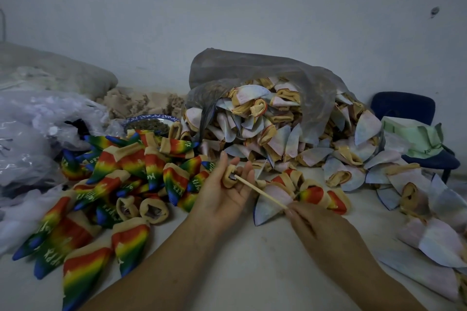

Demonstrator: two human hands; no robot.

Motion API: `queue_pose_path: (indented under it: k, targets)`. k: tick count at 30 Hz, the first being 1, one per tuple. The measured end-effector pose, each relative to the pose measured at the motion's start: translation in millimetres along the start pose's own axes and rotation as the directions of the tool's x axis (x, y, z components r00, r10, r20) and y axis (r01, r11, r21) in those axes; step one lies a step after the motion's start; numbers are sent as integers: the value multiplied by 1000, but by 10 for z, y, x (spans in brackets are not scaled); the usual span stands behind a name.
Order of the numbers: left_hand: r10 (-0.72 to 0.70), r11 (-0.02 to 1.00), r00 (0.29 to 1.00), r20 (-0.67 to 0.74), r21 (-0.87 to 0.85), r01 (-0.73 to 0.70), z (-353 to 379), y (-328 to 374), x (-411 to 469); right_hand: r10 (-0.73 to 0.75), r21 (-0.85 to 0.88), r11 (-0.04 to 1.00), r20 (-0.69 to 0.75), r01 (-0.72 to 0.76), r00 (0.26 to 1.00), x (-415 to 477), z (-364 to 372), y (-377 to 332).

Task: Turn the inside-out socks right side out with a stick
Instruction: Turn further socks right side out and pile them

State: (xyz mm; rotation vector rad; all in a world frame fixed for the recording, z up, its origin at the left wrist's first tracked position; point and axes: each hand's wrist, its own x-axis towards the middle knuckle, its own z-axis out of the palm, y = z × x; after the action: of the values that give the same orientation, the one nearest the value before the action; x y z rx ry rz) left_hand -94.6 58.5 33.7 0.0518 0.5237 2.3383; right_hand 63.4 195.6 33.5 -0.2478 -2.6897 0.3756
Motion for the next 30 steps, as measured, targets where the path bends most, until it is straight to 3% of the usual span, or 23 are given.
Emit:
queue_pose_path:
  k: [6, 14, 18, 23, 30]
  targets:
    - [-28, 989, 999, -36, 143, 33, 0, -49, -31, -25, -5, 1000, 35, 25, 999, 21, 3, -39]
    - [97, 915, 990, -103, 400, -48, -11, -147, -10, -36, -93, 995, 90, 45, 995, 4, -43, -96]
    - [89, 945, 981, -171, 326, -29, 28, -214, -7, 17, -78, 997, 135, -6, 991, 6, 40, -152]
    - [102, 985, 987, -125, 151, -83, 79, -303, 4, 48, 16, 999, 60, -49, 997, -19, 128, -179]
    - [195, 950, 975, -106, 269, -161, 104, -369, 43, 59, 163, 984, 56, -68, 997, -30, 270, -242]
